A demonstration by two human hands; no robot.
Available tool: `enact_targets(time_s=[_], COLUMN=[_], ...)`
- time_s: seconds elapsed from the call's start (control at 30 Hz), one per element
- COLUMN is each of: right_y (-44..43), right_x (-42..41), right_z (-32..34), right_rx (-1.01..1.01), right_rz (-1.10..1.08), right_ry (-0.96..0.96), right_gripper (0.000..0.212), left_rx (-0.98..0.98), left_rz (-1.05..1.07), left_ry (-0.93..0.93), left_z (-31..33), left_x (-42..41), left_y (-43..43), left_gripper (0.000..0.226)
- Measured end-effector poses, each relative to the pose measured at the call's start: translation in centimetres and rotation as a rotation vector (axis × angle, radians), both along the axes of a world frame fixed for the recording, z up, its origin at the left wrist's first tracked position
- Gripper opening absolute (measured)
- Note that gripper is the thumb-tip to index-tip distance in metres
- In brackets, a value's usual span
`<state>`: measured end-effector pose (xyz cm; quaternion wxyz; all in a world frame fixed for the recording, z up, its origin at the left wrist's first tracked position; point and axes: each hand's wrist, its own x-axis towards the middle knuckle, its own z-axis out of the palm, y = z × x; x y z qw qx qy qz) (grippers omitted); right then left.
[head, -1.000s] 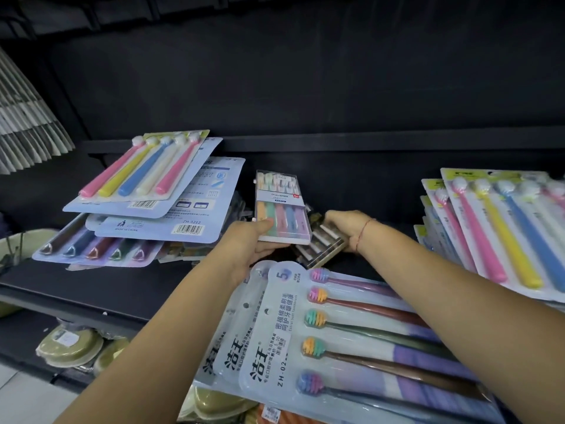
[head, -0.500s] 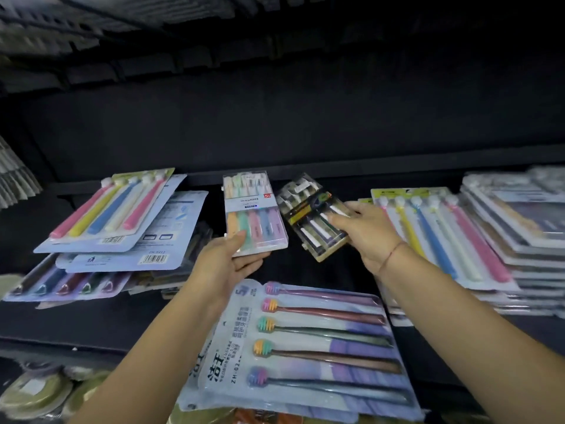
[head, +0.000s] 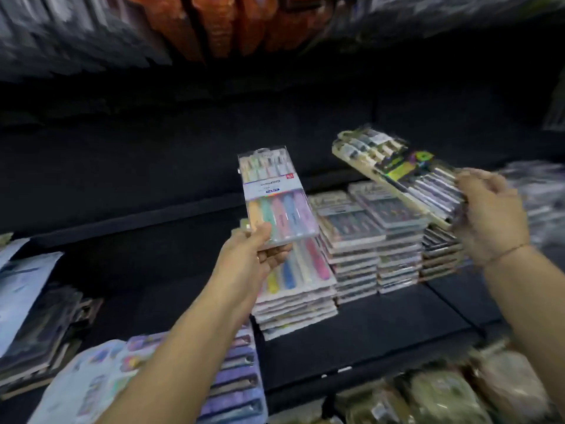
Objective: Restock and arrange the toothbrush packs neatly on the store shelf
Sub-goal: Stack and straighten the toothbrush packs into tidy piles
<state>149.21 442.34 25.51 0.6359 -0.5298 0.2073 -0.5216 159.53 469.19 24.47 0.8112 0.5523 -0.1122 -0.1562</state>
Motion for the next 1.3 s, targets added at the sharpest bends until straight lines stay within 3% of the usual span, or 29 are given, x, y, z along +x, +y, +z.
enact_targets(time_s=[0.23,0.4,0.5,0.7,0.8,0.93,1.03,1.13,1.3], right_y=[-9.5,-9.3,-9.1,-9.2,-9.3,-9.8,-9.5,-9.3,-9.9], right_x=[-1.5,0.0,0.8,1.7,1.0,0.2,0.5,1.8,3.2], right_z=[-4.3,-6.0,-6.9,-9.8,-10.9,-12.9,-12.9,-12.2,-11.8], right_rx=[0.110,0.064,0.026,0.007,0.159,0.241,0.297,0.318,0.202], right_rz=[-0.263,-0.383,-0.431,-0.189,-0.027,0.039,0.020,-0.059,-0.024], right_ry=[0.018,0.170,0.218,0.377,0.319,0.200,0.137,0.156,0.409], right_gripper=[0.020,0.004,0.021,0.036,0.055,0.042,0.061,0.052,0.027], left_rx=[0.014,0.073,0.108,0.120,0.118,0.115,0.109,0.096,0.071], left_rz=[-0.095,-0.130,-0.127,-0.122,-0.125,-0.131,-0.125,-0.124,-0.151], left_ry=[0.024,0.016,0.042,0.069,0.072,0.076,0.083,0.097,0.097], left_z=[0.7,1.2,1.2,1.0,0.9,0.8,0.9,1.1,1.2], left_x=[-1.2,-1.3,-1.0,-0.7,-0.6,-0.6,-0.8,-1.0,-1.8], left_y=[-8.7,-11.9,-13.0,-13.3,-13.2,-13.2,-13.3,-13.5,-14.0], left_gripper=[0.020,0.023,0.021,0.013,0.013,0.015,0.018,0.022,0.018])
